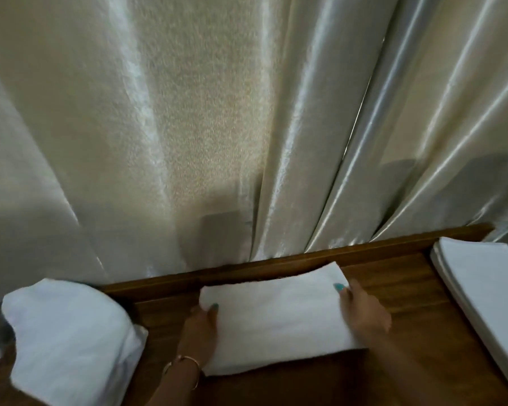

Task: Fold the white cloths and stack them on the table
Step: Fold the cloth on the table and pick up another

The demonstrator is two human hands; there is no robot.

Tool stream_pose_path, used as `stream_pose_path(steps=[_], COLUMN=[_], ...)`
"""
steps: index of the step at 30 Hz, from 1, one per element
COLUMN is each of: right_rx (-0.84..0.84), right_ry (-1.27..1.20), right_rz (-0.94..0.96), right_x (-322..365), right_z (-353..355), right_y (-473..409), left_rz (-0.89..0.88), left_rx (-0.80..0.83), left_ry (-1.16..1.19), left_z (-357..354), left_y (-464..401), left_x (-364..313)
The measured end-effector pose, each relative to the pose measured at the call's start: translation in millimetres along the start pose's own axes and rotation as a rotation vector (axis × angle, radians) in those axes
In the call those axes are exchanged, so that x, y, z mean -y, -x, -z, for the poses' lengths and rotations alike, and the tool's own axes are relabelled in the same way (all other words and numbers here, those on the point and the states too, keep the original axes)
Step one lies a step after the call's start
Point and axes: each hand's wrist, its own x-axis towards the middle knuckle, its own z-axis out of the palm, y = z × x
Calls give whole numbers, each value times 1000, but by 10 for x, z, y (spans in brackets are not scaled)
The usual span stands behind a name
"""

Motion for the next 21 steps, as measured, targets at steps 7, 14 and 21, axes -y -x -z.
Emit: stream_pose_path(steps=[7, 14, 21], right_rx=[-244, 217, 248], right_ry=[170, 273, 311], right_rz=[162, 266, 280], right_x=[208, 200, 193], right_z=[-109, -260, -292], right_y=[135, 314, 79], left_rz=[-295, -217, -161], left_rx=[-300, -21, -47], left_ry=[-478, -553, -516], left_z=[-183, -667, -819], left_y=[221, 360, 296], left_x=[-165, -312, -372])
